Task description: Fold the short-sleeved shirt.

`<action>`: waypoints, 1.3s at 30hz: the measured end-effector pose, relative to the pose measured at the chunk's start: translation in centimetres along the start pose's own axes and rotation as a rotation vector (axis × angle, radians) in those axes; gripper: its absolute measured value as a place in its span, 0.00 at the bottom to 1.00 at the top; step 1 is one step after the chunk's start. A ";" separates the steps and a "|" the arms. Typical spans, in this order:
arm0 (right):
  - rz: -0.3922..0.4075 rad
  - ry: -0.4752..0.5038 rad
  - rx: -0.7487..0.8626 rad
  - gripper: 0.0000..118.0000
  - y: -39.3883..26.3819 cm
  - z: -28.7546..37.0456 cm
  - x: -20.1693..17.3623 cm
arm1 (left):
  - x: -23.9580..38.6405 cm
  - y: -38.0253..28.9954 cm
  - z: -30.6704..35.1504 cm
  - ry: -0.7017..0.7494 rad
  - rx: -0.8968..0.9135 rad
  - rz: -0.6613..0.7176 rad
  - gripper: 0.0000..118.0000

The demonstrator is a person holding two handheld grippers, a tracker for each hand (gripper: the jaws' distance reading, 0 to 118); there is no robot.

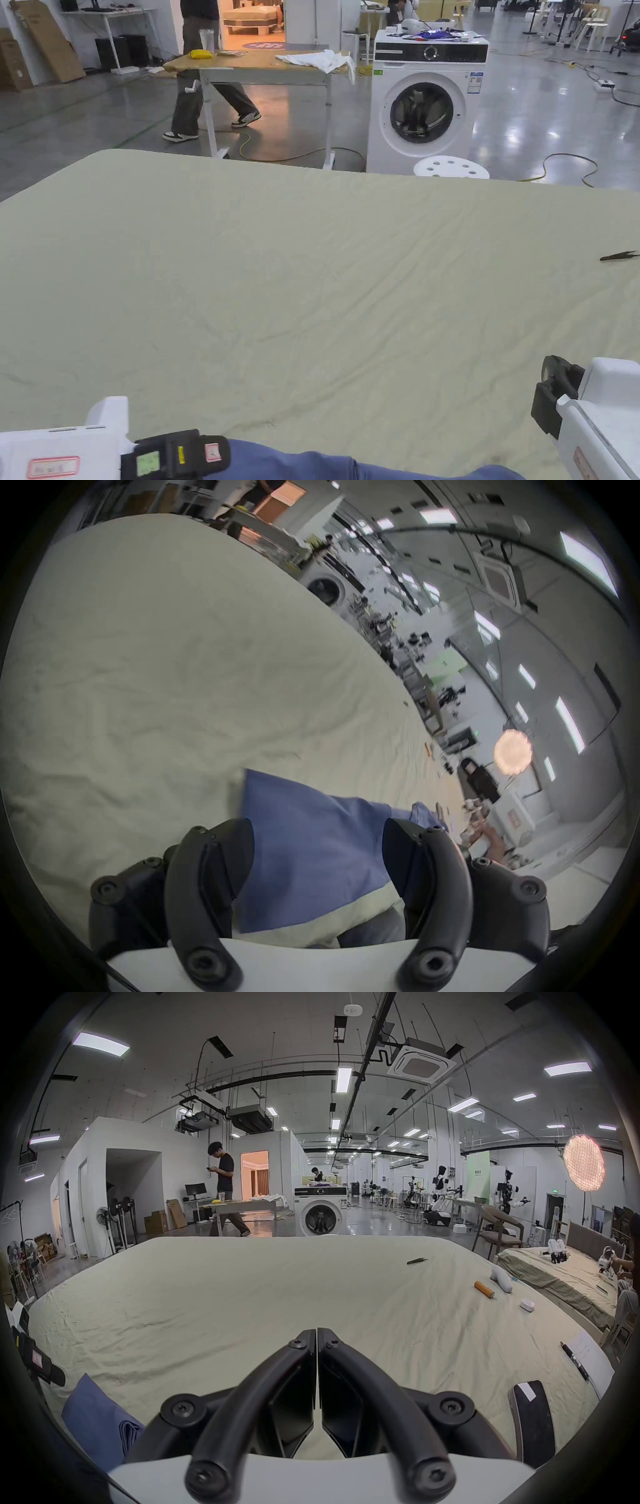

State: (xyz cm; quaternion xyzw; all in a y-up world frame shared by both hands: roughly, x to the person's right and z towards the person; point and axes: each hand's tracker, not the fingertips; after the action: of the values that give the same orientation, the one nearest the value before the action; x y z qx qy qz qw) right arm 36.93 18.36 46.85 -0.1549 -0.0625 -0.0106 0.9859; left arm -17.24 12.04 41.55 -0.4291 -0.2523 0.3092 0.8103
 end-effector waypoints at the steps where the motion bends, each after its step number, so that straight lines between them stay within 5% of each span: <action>1: 0.000 0.002 -0.002 0.00 0.0 -0.1 -0.1 | -1.6 0.1 0.0 -0.044 -0.006 0.038 0.67; 5: 0.001 0.012 -0.008 0.00 -0.1 -0.3 -0.6 | -5.1 -1.1 -2.1 -0.148 -0.098 0.209 0.67; 11: 0.007 0.014 -0.010 0.00 0.0 -0.3 -0.8 | -5.7 -2.9 -5.9 -0.324 -0.151 0.236 0.65; 13: 0.010 0.011 -0.011 0.00 0.0 -0.2 -0.8 | -7.1 -1.9 -7.2 -0.301 -0.164 0.206 0.60; 15: 0.010 0.007 -0.013 0.00 0.0 -0.1 -0.6 | -6.9 -1.5 -7.4 -0.293 -0.158 0.198 0.35; 20: 0.012 -0.001 -0.015 0.00 0.0 0.0 -0.2 | -6.1 -2.0 -8.3 -0.195 -0.183 0.130 0.15; 30: 0.020 -0.010 -0.018 0.00 0.3 0.3 0.4 | -0.6 0.5 -3.8 -0.157 -0.118 0.002 0.10; 39: 0.041 0.008 -0.020 0.00 0.4 0.1 -0.1 | 5.6 4.8 6.4 0.225 -0.022 -0.133 0.10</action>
State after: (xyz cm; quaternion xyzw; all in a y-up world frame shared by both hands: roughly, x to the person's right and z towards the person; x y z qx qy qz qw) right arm 36.86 18.79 46.76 -0.1657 -0.0553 0.0083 0.9846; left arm -19.06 21.64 41.43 -0.4520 -0.1911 0.2018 0.8476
